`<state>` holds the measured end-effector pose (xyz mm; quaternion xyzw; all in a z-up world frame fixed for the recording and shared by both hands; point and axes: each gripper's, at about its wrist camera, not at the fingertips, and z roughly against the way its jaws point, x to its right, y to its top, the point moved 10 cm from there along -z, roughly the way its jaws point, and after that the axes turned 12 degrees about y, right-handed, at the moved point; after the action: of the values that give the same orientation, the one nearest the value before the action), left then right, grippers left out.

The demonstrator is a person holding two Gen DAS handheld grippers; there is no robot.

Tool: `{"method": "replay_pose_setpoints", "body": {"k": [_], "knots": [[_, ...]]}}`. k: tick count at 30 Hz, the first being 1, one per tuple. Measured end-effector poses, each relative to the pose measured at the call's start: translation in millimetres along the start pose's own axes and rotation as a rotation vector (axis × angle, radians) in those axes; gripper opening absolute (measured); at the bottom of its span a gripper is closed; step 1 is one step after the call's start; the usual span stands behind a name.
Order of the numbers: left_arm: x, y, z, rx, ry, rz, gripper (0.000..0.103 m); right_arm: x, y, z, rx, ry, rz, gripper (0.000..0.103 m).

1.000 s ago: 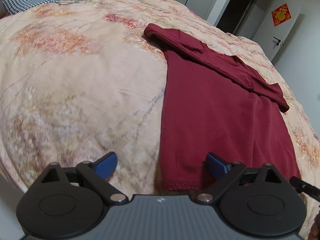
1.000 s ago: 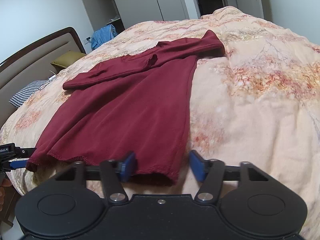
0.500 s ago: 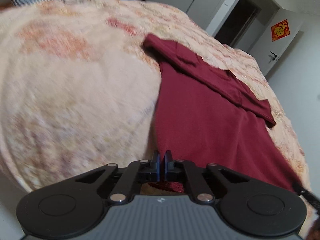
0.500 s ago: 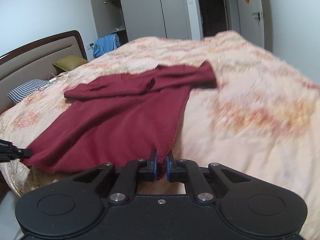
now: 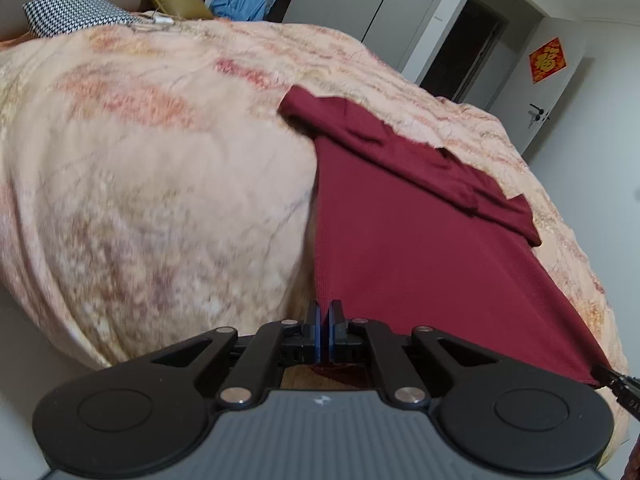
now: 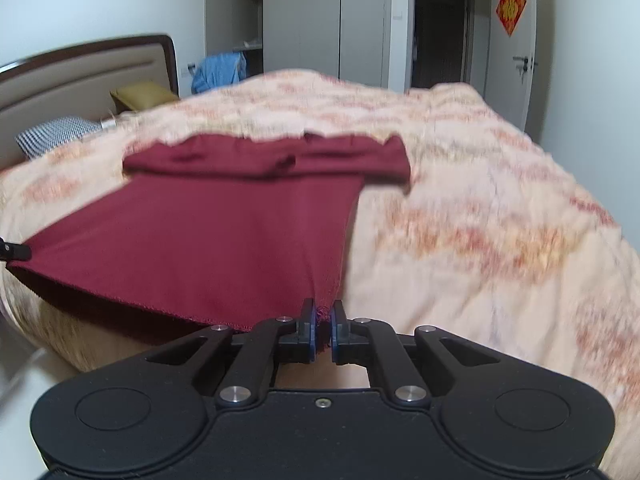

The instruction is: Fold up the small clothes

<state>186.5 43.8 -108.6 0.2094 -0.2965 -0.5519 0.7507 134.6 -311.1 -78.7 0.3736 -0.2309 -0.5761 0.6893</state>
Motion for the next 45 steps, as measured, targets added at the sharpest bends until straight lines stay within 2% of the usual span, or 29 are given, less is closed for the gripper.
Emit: {"method": "replay_pose_setpoints", "body": {"k": [4,9,10,12,13,14,15,20,22,23,27,30,35,37,38,40,41,42,45], "knots": [[0,-7,-3,0.006,0.013,-0.028,0.004,-1,-15,-11,-0.021,0.006,-0.012,0.009],[3,-8,-5,0.004,0.043,-0.069,0.011,-9,-21,-18,-0.038,-0.012,0.039,0.023],[4,-8,-5,0.002,0.047,-0.076,0.015,-10,-21,-18,-0.039,-0.013,0.048,0.025],[4,-8,-5,0.001,0.056,-0.085,0.025,-12,-21,-18,-0.036,-0.014,0.067,0.041],[4,-9,-4,0.001,0.064,-0.092,0.034,-14,-20,-17,-0.032,-0.015,0.078,0.046],[4,-9,-4,0.004,0.073,-0.099,0.043,-16,-19,-17,-0.027,-0.013,0.094,0.056],[3,-8,-2,0.008,0.081,-0.106,0.048,-19,-19,-17,-0.022,-0.008,0.114,0.065],[0,-4,7,0.053,0.132,-0.145,0.095,-47,-15,-15,0.003,0.06,0.277,0.086],[2,-3,10,0.074,0.146,-0.166,0.102,-62,-18,-18,-0.004,0.09,0.363,0.093],[3,-3,11,0.081,0.151,-0.175,0.103,-68,-21,-21,-0.014,0.1,0.405,0.094],[7,-5,10,0.078,0.164,-0.205,0.103,-89,-35,-37,-0.066,0.097,0.551,0.094],[11,-7,8,0.078,0.166,-0.222,0.103,-94,-40,-49,-0.088,0.082,0.593,0.094],[20,-8,10,0.093,0.152,-0.249,0.103,-90,-46,-72,-0.1,-0.029,0.693,0.086],[26,-10,12,0.11,0.13,-0.261,0.103,-92,-45,-78,-0.082,-0.038,0.707,0.083],[30,-11,13,0.121,0.114,-0.267,0.103,-93,-44,-79,-0.065,-0.038,0.717,0.078],[38,-13,17,0.146,0.078,-0.28,0.103,-99,-41,-77,-0.029,-0.033,0.746,0.058],[42,-15,19,0.16,0.064,-0.29,0.103,-101,-39,-76,-0.011,-0.027,0.757,0.038],[46,-16,20,0.174,0.055,-0.302,0.103,-104,-37,-74,0.002,-0.018,0.76,0.023],[59,-24,23,0.214,0.035,-0.359,0.103,-106,-25,-67,0.038,0.043,0.698,0.016]]}}
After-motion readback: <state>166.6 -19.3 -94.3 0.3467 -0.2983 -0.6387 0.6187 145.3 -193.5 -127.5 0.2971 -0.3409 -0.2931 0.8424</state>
